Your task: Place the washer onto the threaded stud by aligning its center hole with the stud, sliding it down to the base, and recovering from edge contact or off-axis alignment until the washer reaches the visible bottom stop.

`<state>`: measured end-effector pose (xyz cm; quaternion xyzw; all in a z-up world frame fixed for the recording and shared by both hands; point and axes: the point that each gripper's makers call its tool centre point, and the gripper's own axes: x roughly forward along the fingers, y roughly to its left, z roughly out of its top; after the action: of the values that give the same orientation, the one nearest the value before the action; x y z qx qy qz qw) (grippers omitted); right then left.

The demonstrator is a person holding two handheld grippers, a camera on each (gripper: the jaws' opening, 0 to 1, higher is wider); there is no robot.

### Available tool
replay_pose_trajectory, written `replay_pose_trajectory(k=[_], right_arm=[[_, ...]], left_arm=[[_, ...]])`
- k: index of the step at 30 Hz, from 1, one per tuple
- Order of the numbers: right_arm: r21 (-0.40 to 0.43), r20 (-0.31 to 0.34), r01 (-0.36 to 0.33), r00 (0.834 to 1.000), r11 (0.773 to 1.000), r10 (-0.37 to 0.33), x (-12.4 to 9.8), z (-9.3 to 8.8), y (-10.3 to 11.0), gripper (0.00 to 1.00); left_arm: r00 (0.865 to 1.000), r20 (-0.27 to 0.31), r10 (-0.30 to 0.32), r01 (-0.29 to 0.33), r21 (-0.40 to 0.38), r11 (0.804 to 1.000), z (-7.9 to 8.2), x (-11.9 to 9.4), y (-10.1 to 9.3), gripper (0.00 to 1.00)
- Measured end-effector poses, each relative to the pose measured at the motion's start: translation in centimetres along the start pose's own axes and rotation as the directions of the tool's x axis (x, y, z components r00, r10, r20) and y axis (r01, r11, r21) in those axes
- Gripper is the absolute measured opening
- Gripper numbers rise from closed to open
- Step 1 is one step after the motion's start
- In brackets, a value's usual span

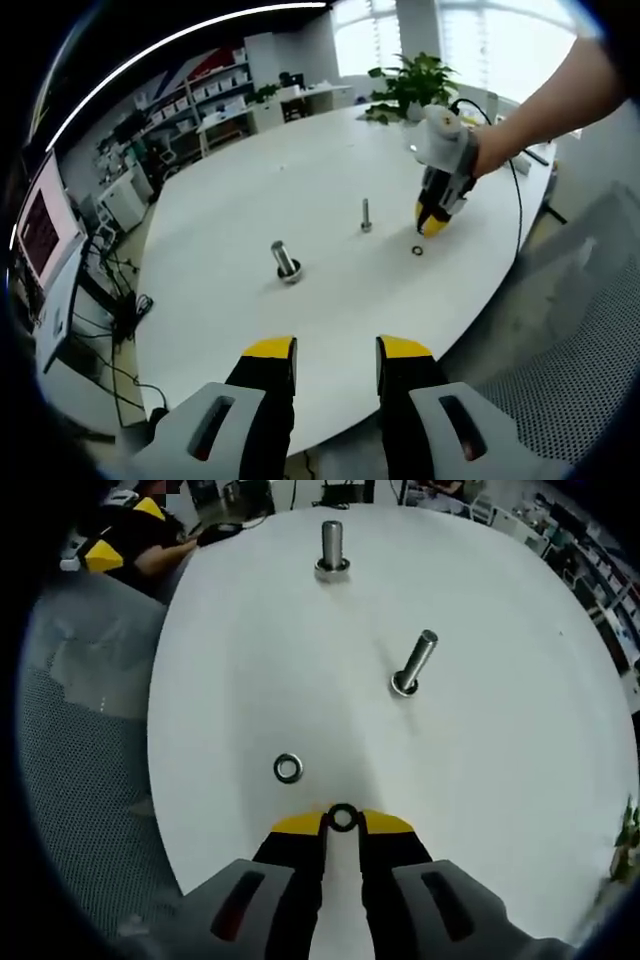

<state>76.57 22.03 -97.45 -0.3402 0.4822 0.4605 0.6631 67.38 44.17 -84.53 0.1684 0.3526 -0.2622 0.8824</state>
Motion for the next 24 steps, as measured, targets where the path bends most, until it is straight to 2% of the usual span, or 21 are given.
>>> replay_pose_trajectory(k=[13, 24], right_arm=[[0.047, -0.004, 0.013, 1.000, 0.999, -0.013, -0.1, 0.3, -0.1, 0.13], [0.041, 0.069, 0.016, 0.997, 0.999, -0.019, -1.2, 4.3, -0.6, 0.13]], left_arm=[[1.000, 0.003, 0.000, 0.000, 0.001, 1.000, 0.0, 0.0, 0.1, 0.29], [1.000, 0.006, 0.002, -0.002, -0.002, 1.000, 0.1, 0.0, 0.1, 0.29]])
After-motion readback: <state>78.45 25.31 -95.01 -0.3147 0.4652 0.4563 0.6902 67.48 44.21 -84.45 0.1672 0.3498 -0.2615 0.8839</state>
